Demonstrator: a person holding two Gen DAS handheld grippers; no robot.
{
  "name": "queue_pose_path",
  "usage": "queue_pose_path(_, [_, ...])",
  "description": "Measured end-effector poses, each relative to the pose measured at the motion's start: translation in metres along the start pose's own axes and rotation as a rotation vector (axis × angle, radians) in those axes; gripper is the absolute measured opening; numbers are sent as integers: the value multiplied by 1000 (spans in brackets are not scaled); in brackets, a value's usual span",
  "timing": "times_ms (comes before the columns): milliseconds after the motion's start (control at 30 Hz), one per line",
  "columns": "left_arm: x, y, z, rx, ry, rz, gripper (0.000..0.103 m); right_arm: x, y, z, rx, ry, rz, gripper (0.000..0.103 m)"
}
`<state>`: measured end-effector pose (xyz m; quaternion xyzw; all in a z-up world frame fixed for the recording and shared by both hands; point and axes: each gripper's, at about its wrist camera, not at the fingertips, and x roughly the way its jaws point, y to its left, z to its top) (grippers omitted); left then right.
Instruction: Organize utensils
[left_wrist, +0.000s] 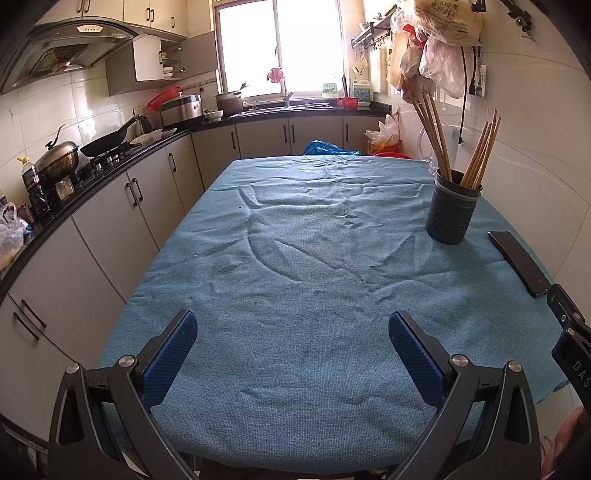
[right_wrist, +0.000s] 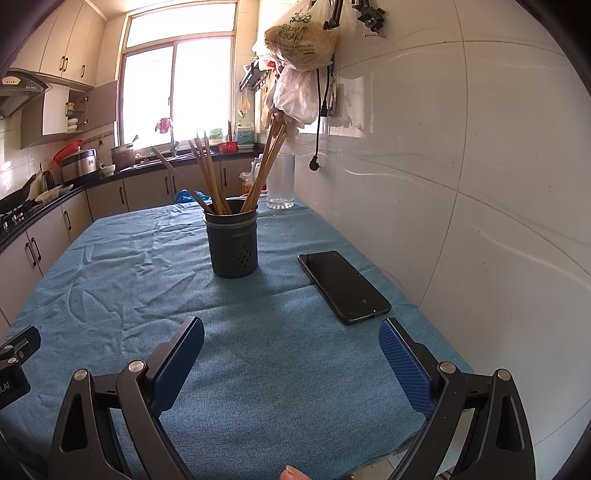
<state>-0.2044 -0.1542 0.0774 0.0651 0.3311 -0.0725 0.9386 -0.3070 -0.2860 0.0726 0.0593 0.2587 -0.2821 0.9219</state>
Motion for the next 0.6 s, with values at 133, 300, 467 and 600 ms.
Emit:
queue_pose_path(133, [0, 0, 0, -1, 0, -1, 103, 0, 0, 0, 0, -1, 0, 98])
queue_pose_path(300, [0, 0, 0, 0, 0, 0, 103, 1, 0, 0, 0, 1, 1, 98])
queue_pose_path(467, [-1, 1, 0, 0, 0, 9, 103, 1, 0, 0, -1, 2, 2, 98])
queue_pose_path(600, [3, 15, 4, -36, 10, 10, 103, 5, 1, -1, -2, 13, 11, 98])
